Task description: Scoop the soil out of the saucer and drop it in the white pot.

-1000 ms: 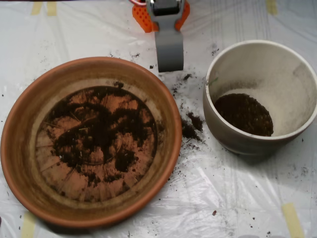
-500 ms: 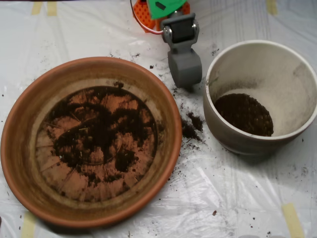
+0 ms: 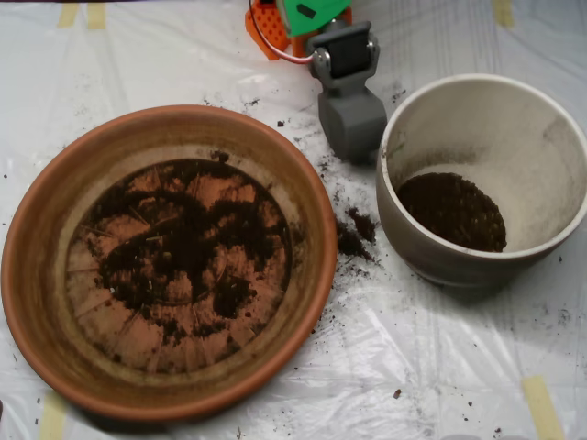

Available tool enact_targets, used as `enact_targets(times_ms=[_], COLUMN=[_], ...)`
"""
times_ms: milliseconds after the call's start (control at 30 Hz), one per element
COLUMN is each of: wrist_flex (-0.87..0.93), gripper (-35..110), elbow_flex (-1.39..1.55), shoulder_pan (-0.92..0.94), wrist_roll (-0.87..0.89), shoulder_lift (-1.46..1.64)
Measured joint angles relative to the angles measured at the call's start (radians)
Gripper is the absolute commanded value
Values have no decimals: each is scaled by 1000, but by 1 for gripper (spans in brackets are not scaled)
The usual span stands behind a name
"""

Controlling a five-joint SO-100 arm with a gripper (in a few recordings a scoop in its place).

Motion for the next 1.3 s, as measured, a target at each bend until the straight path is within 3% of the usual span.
enact_targets(times_ms=[1300], wrist_flex=[0], gripper=[0], elbow_flex=[0], shoulder_pan=[-2], wrist_roll=[0], shoulder_lift=[0])
